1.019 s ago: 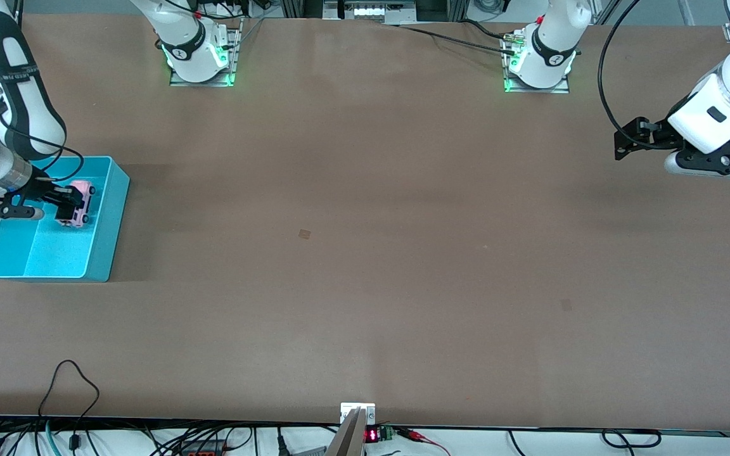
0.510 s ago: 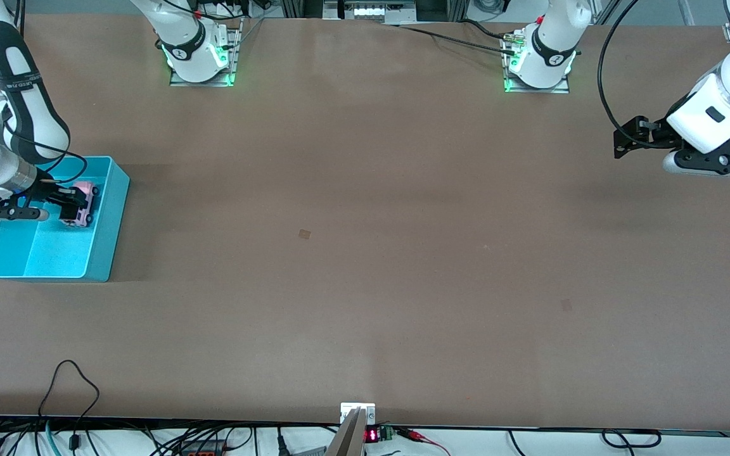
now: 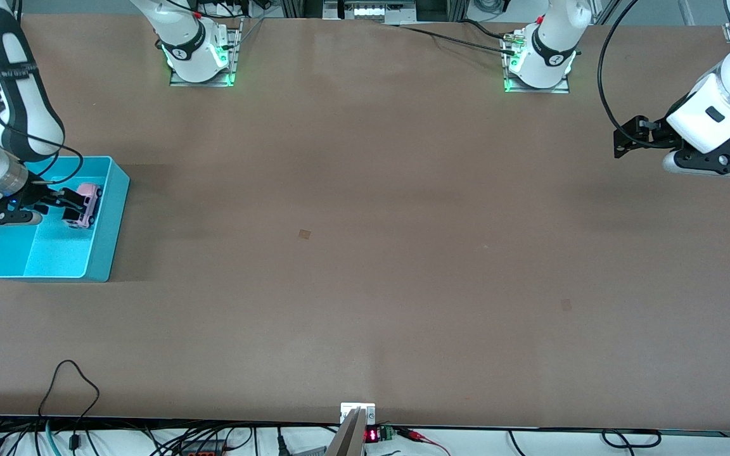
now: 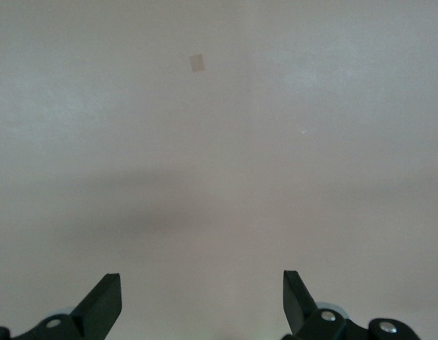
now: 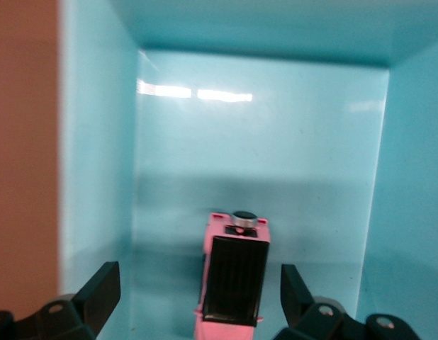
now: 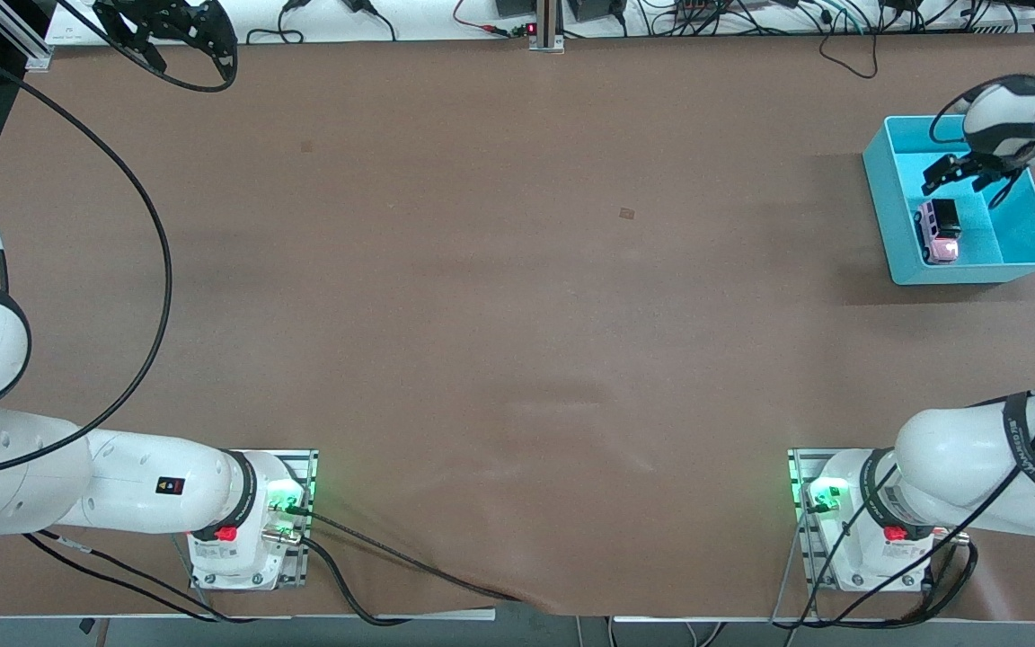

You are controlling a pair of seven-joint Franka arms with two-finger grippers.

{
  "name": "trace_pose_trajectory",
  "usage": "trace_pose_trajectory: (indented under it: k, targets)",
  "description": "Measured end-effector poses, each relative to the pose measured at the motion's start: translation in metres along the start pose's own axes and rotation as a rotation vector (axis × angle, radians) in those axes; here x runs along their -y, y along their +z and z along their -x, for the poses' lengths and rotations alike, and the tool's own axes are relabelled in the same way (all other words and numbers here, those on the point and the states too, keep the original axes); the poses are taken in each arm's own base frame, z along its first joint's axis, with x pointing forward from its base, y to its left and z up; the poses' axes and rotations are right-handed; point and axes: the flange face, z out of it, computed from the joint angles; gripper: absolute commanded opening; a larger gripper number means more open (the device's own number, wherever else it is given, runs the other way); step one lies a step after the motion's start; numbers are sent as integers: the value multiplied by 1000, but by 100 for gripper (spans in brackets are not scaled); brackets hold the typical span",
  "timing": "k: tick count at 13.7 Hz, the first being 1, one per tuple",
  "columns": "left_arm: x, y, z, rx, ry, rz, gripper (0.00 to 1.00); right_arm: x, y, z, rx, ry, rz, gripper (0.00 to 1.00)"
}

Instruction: Wind and store pink jeep toy

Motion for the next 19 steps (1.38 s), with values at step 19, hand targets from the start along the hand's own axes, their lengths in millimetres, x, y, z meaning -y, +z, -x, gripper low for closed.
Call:
trace_pose_trajectory:
  k: [19]
  targets:
    - [-1, -1, 0, -1, 1, 0, 100, 215, -271, -46, -34, 96, -46, 100]
